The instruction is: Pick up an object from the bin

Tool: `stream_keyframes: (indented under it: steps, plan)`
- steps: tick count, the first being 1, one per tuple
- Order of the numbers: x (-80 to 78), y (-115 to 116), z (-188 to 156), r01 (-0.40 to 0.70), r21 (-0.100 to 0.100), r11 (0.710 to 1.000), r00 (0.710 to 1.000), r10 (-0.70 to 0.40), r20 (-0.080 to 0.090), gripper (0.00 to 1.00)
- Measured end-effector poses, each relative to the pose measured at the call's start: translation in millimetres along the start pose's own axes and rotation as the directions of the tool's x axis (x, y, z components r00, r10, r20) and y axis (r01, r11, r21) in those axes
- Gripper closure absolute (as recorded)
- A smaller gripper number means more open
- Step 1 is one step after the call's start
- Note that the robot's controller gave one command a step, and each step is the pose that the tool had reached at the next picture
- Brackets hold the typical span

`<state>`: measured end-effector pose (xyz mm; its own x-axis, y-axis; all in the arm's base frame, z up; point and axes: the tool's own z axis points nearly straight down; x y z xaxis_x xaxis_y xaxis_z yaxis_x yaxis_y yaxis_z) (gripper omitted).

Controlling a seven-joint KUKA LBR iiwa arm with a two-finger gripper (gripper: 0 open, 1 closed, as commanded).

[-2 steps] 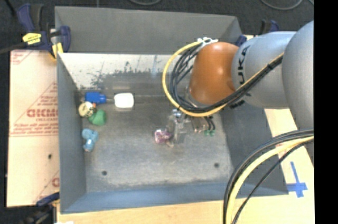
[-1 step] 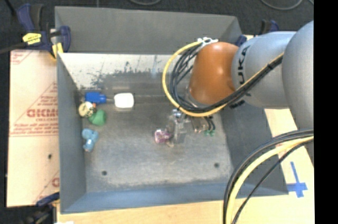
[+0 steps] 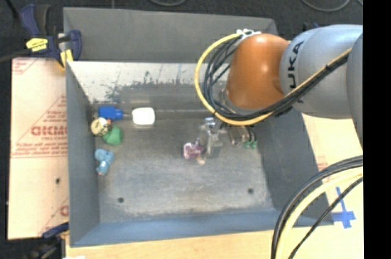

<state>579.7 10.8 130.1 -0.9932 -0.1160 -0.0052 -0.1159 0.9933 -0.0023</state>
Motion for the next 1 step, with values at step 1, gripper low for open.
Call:
stream_keyframes:
  steps: [1]
  plan:
    - [-15.0,-6.2,-63.0,0.016,0.001,1.000,1.000,-0.016,0.008,1.00]
